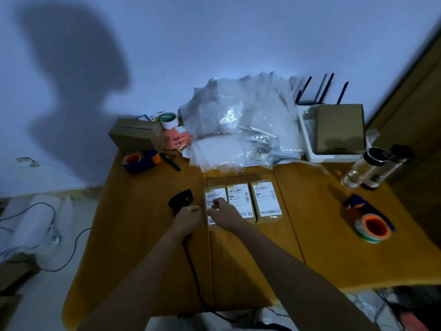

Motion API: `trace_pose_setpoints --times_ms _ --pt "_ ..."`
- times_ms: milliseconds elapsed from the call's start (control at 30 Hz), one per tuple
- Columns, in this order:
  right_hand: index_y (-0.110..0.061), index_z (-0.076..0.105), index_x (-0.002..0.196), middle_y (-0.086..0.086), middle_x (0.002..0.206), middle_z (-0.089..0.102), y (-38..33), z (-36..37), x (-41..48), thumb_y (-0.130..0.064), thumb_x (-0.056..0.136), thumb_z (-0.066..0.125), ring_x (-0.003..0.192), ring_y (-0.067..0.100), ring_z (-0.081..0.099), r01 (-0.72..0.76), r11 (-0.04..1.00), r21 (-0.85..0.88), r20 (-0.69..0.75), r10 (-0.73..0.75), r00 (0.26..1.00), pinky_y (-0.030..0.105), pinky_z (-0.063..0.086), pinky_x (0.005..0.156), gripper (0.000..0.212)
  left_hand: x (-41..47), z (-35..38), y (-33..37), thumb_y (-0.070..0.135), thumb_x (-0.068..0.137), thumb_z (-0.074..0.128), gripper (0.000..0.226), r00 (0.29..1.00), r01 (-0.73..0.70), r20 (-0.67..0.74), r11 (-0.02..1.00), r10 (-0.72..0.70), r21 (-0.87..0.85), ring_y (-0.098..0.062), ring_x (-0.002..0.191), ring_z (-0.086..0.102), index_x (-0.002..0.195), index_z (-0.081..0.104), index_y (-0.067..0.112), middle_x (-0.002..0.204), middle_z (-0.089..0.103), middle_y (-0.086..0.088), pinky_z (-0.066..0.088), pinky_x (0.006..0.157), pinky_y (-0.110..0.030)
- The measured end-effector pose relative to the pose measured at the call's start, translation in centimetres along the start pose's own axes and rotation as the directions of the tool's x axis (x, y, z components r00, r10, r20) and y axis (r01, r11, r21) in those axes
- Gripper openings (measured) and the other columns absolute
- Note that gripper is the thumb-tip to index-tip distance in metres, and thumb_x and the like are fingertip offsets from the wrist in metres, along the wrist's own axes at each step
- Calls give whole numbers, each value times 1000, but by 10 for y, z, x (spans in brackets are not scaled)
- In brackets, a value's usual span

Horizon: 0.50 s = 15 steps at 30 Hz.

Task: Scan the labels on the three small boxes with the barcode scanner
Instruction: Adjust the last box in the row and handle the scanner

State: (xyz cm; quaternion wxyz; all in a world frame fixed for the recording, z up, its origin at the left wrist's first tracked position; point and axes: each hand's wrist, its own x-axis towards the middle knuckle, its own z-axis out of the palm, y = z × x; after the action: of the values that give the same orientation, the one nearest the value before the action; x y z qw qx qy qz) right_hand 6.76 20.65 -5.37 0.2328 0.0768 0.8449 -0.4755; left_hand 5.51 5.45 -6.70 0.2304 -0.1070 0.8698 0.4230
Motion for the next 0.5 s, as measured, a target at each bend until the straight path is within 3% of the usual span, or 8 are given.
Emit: trace_pose_setpoints --times_ms 67,133,200,267,333,400,500 --pt "-10 45 145 9 143 56 9 -17 1 -32 99 55 122 28 59 18 999 -34 -115 -21 993 39 50 96 52 1 9 6 24 100 57 46 1000 12 11 1000 -12 -24 -25 119 60 142 54 5 135 62 -12 46 85 -27" --pt "-10 50 140 9 135 60 22 -37 3 -29 98 56 116 26 61 23 995 -97 -257 -47 965 38 53 91 46 1 18 12 21 102 56 44 1000 16 16 999 -16 -46 -22 113 61 143 52 5 136 61 -11 47 79 -23" --pt "-10 50 138 10 134 59 42 -59 6 -27 98 57 117 27 59 -30 990 -141 -376 -26 926 40 52 93 44 2 26 14 18 103 55 42 998 -15 53 999 17 -50 -17 108 60 143 50 9 137 61 -8 48 77 -21" --pt "-8 47 139 13 138 53 68 -81 8 -26 97 57 119 31 56 -131 979 -154 -472 43 881 41 51 94 47 3 33 16 17 102 57 45 994 -43 100 998 47 -44 -20 115 62 146 46 13 140 60 -7 52 86 -27" --pt "-3 45 141 18 143 48 92 -98 10 -26 96 57 125 35 51 -222 960 -170 -527 102 844 43 47 98 51 3 37 18 16 101 57 49 994 -39 105 998 43 -41 -24 122 61 148 42 14 141 59 -6 52 92 -32" --pt "-1 41 144 20 144 46 113 -106 13 -27 96 56 129 38 48 -296 942 -158 -534 171 828 48 46 103 57 5 40 20 16 101 57 47 997 -20 76 998 25 -64 -25 120 63 146 43 16 141 59 -8 53 86 -30" --pt "-3 44 139 20 138 53 135 -109 19 -32 93 59 120 38 56 -347 934 -81 -471 271 840 52 54 95 56 5 44 22 16 101 56 45 999 -10 39 999 11 -34 -25 118 63 145 44 16 140 60 -8 51 79 -25"
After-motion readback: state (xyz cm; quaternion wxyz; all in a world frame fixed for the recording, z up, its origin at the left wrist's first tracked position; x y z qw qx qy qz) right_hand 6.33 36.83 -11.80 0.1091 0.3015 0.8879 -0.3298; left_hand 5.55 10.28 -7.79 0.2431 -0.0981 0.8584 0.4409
